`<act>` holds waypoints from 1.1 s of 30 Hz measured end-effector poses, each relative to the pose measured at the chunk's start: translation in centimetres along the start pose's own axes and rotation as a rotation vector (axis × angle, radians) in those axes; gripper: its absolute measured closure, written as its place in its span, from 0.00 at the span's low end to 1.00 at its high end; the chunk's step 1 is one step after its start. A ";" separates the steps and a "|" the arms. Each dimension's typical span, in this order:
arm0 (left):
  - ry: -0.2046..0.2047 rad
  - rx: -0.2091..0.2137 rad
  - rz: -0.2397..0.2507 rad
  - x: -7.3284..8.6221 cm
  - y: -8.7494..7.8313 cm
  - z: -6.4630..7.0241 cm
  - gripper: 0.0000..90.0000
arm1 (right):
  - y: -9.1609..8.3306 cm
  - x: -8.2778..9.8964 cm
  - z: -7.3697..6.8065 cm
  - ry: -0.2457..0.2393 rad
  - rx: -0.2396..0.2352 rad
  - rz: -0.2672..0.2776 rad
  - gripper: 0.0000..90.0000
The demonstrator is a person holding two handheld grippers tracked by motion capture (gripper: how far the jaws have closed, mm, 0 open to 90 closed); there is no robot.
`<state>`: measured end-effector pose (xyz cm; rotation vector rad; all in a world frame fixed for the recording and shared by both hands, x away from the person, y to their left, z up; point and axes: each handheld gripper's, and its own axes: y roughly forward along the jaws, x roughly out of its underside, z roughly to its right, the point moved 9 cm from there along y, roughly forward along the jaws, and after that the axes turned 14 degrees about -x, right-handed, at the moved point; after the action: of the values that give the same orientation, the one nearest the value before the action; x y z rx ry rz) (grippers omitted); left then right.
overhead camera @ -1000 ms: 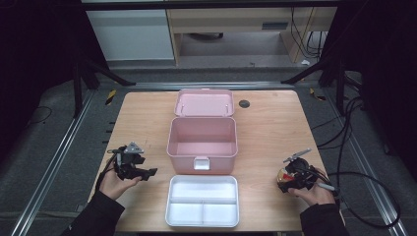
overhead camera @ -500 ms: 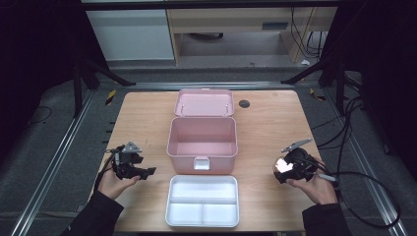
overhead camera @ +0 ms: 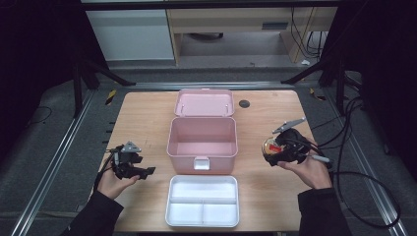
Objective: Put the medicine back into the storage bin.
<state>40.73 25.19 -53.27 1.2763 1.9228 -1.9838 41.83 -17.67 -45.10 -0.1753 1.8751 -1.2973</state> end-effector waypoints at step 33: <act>-0.010 0.001 -0.001 0.1 0.0 -0.3 0.33 | 1.9 -13.2 -4.7 -0.210 -0.073 0.046 0.23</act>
<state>40.83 25.50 -53.25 1.2636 1.9185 -1.9880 47.77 -6.42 -38.87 -0.2937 1.7380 -1.1352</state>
